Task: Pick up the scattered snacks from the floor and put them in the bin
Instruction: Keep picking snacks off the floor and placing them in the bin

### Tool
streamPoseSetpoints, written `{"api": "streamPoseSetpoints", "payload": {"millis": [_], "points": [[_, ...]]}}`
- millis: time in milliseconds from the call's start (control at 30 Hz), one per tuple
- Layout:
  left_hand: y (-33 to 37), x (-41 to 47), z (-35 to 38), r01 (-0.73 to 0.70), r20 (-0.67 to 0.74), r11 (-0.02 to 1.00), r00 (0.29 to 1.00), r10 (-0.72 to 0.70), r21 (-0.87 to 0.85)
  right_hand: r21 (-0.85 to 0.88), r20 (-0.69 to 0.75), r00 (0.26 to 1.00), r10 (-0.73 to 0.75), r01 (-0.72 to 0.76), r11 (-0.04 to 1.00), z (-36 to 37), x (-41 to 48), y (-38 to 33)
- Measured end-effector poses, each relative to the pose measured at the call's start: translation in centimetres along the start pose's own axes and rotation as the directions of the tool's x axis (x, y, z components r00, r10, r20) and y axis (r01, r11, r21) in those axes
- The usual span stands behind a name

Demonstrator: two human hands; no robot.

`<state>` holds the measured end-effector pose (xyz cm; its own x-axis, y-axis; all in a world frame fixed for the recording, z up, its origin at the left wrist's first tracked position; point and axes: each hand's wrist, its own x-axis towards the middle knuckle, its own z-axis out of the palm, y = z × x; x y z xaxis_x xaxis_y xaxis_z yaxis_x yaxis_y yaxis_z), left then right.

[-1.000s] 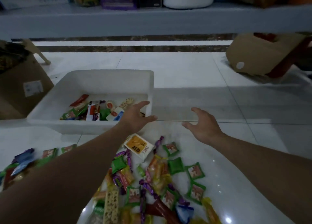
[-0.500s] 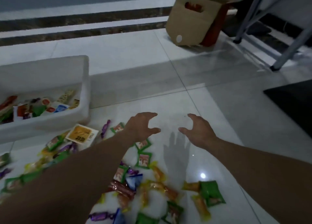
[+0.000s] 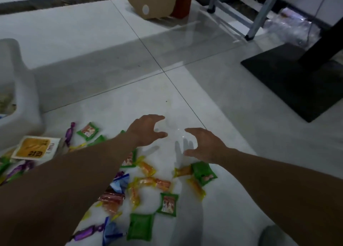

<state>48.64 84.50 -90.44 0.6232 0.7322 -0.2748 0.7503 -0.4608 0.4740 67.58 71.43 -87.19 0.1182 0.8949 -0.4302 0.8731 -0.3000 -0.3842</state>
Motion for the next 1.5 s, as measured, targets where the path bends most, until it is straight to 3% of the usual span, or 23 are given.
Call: {"api": "streamPoseSetpoints", "payload": {"millis": [267, 567, 700, 967, 1200, 1300, 1500], "points": [[0.4, 0.3, 2.4, -0.057, 0.07, 0.997, 0.996, 0.059, -0.043, -0.12, 0.216, 0.968, 0.131, -0.107, 0.987, 2.2, -3.0, 3.1], [0.2, 0.7, 4.0, -0.115, 0.131, 0.993, 0.985, 0.116, -0.011, 0.019, 0.053, 0.98, 0.19, -0.191, 0.981, 4.9, -2.7, 3.8], [0.7, 0.9, 4.1, -0.143, 0.139, 0.99, 0.98, 0.142, -0.009, 0.163, -0.048, 0.956, 0.29, -0.279, 0.946, 5.5, -2.3, 4.1], [1.6, 0.9, 4.9, -0.156, 0.179, 0.987, 0.971, 0.162, -0.047, 0.522, -0.124, 0.847, 0.517, -0.388, 0.76, 4.5, -2.3, 5.3], [4.0, -1.0, 6.9, -0.282, 0.349, 0.959, 0.902, 0.254, 0.032, 0.79, -0.084, 0.717, 0.692, -0.376, 0.484, 3.8, -1.4, 5.8], [4.5, -1.9, 8.2, -0.319, 0.39, 0.947, 0.877, 0.28, 0.039, 0.835, -0.059, 0.706, 0.705, -0.352, 0.423, 3.4, -0.8, 5.7], [4.3, -1.5, 8.0, -0.307, 0.353, 0.952, 0.893, 0.279, 0.024, 0.864, -0.032, 0.734, 0.679, -0.321, 0.388, 2.6, -0.1, 4.9]]}}
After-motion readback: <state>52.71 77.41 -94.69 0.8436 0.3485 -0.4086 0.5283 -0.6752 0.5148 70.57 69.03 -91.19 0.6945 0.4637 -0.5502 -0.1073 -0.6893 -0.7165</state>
